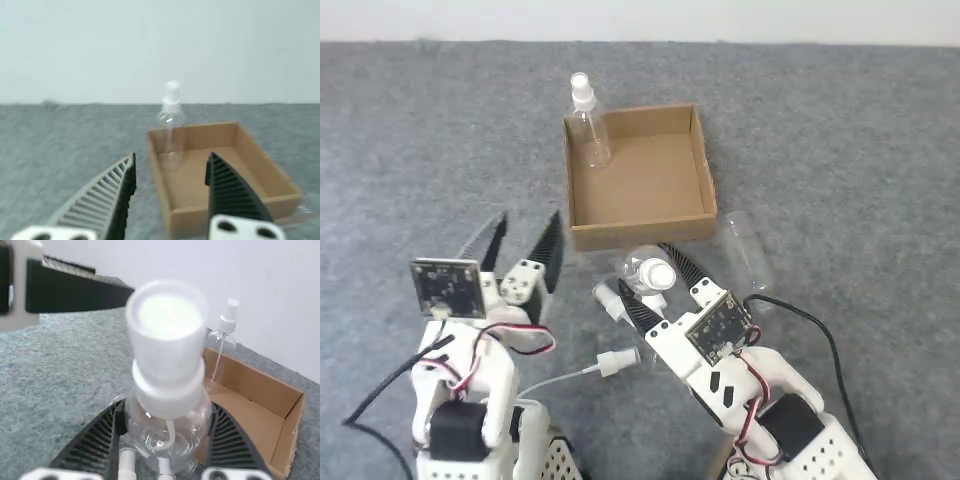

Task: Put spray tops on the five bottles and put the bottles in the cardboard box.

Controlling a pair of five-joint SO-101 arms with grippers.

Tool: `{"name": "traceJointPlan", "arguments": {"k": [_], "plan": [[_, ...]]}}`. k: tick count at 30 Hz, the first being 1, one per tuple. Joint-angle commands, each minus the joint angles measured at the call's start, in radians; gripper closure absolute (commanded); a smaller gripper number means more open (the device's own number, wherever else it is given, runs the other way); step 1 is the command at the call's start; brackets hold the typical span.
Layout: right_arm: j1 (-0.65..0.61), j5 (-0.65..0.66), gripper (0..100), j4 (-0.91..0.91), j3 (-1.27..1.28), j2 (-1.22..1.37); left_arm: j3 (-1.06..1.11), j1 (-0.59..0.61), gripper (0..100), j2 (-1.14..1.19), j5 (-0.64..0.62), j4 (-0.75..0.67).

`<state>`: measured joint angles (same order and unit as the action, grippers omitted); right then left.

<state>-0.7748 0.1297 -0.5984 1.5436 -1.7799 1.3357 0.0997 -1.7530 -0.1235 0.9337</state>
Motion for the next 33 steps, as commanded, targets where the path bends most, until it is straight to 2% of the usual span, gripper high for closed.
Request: {"name": "traceJointPlan", "arguments": {"k": [1,6,11,15,23,33], "plan": [[0.012,-0.008,89.8,0.005,-0.055,-0.018,0.016,0.107,79,-0.003,-0.003,-0.04],[0.012,-0.008,89.8,0.005,-0.055,-0.015,0.079,0.215,79,-0.003,-0.098,-0.081],[0.012,-0.008,89.8,0.005,-0.068,-0.015,0.148,0.305,79,-0.003,-0.107,-0.169],[0.012,-0.008,89.8,-0.007,-0.109,-0.012,0.188,0.307,79,-0.003,-0.103,-0.212],[0.012,-0.008,89.8,-0.058,-0.255,0.004,0.193,0.307,79,-0.003,-0.101,-0.21],[0.013,-0.006,89.8,0.061,-0.44,0.41,0.193,0.308,79,-0.003,-0.101,-0.21]]}}
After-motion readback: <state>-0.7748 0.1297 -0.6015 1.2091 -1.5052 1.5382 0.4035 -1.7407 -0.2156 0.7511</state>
